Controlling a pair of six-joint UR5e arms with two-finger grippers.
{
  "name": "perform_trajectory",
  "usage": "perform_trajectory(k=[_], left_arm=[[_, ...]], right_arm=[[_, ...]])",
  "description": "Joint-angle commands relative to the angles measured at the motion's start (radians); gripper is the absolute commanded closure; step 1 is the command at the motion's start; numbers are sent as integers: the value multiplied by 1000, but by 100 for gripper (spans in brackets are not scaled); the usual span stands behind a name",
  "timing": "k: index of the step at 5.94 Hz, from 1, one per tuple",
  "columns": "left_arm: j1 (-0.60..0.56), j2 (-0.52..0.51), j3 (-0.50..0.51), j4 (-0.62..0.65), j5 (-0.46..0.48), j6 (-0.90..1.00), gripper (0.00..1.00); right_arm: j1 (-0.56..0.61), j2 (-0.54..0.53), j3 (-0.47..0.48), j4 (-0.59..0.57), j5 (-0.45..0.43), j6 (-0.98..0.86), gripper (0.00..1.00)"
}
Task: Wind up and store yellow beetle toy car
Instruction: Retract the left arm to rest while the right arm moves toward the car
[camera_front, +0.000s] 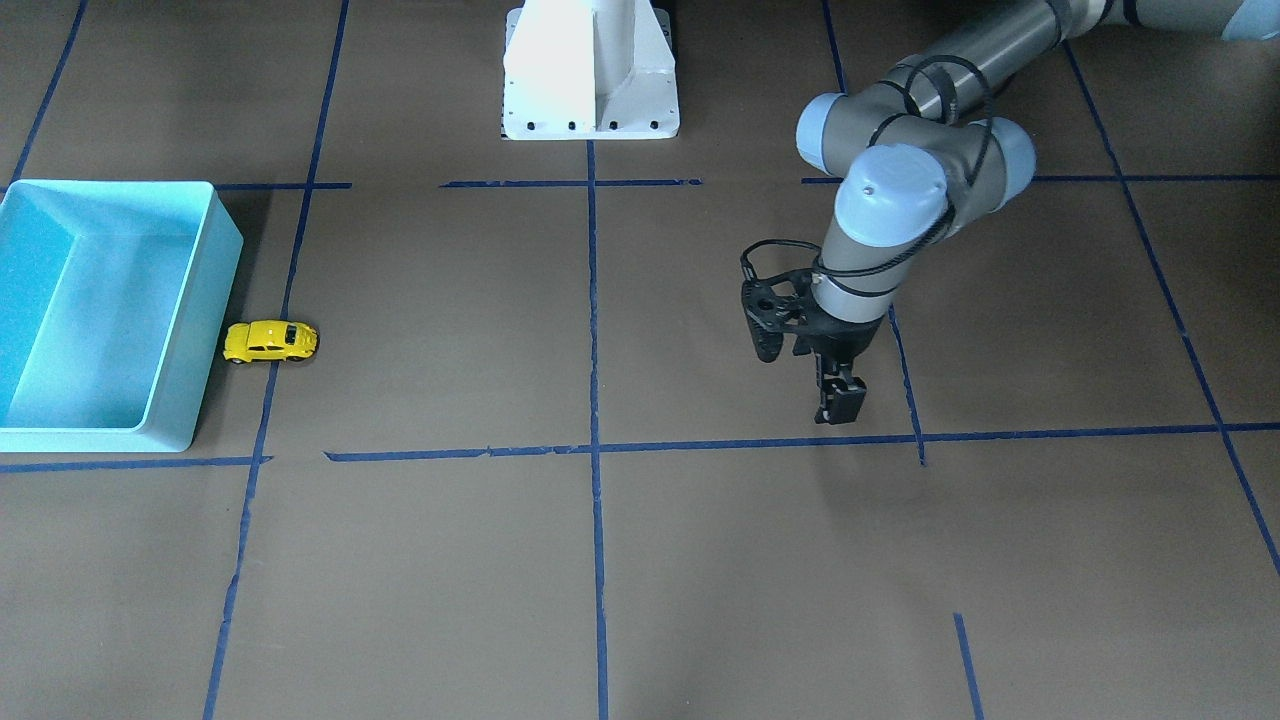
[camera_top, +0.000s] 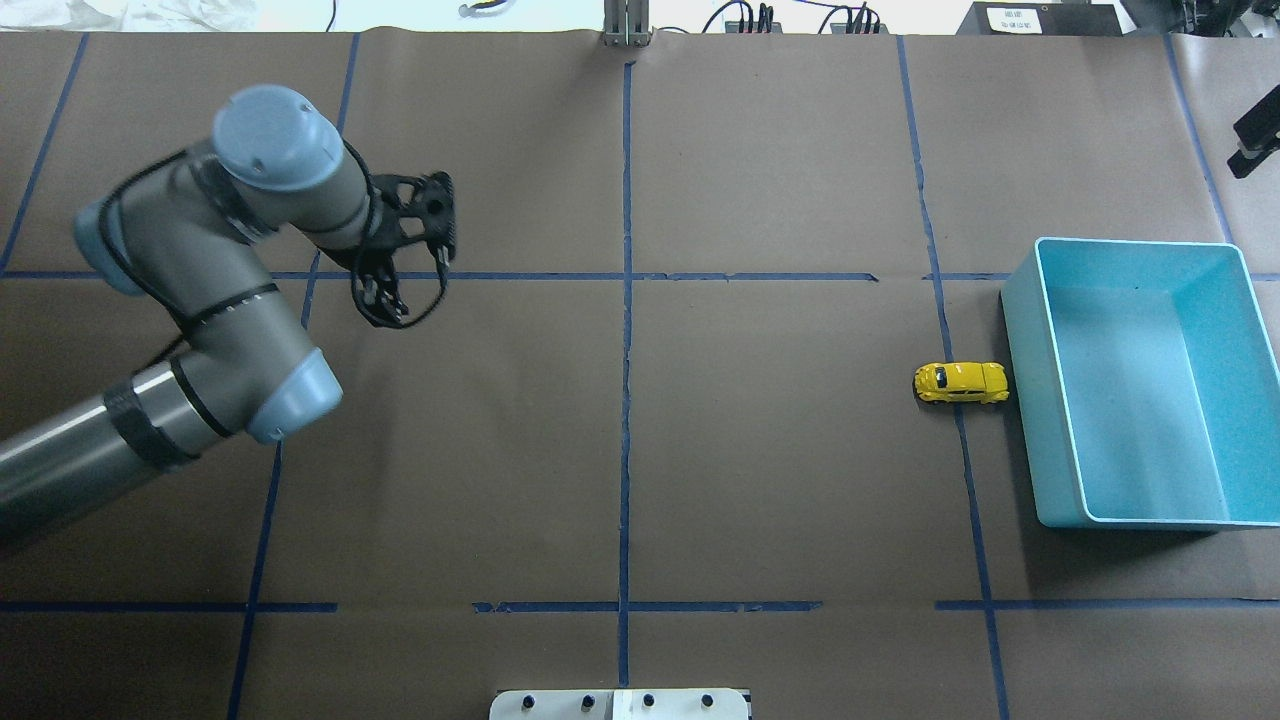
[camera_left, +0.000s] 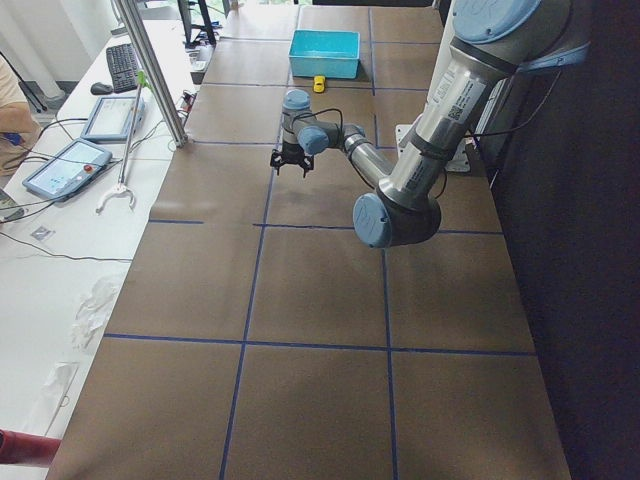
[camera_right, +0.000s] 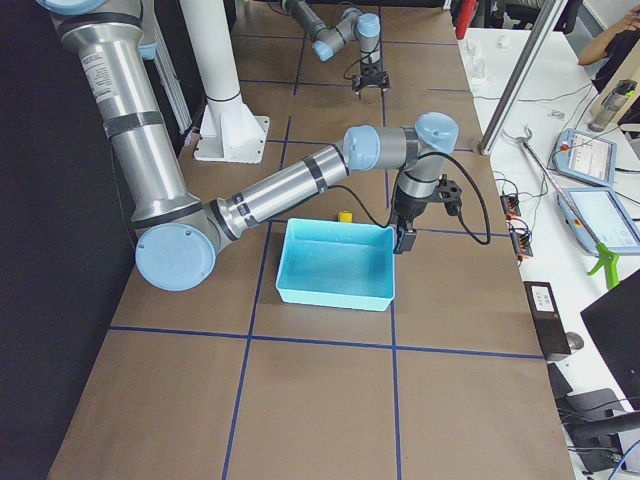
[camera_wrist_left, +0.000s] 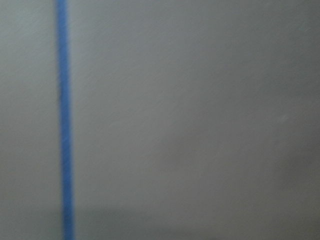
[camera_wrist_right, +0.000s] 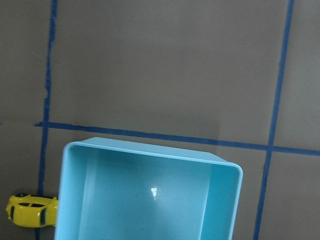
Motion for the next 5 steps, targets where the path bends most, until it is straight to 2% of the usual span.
perform_trajectory(k=[1, 2, 3, 4, 5], left_arm=[[-212, 102, 9, 3, -150, -7, 0], [-321, 143, 11, 36, -169, -11, 0], [-381, 157, 11, 139, -234, -20, 0], [-465, 200, 12, 155, -316, -42, 0], [-536, 254, 14, 178, -363, -81, 0]], right_arm=[[-60, 2, 96, 136, 4, -34, 0], [-118, 3, 145, 142, -16, -177, 0], [-130, 8, 147, 145, -22, -342, 0], [-169, 3, 146, 212, -22, -472, 0], [-223, -24, 143, 312, -22, -515, 0]])
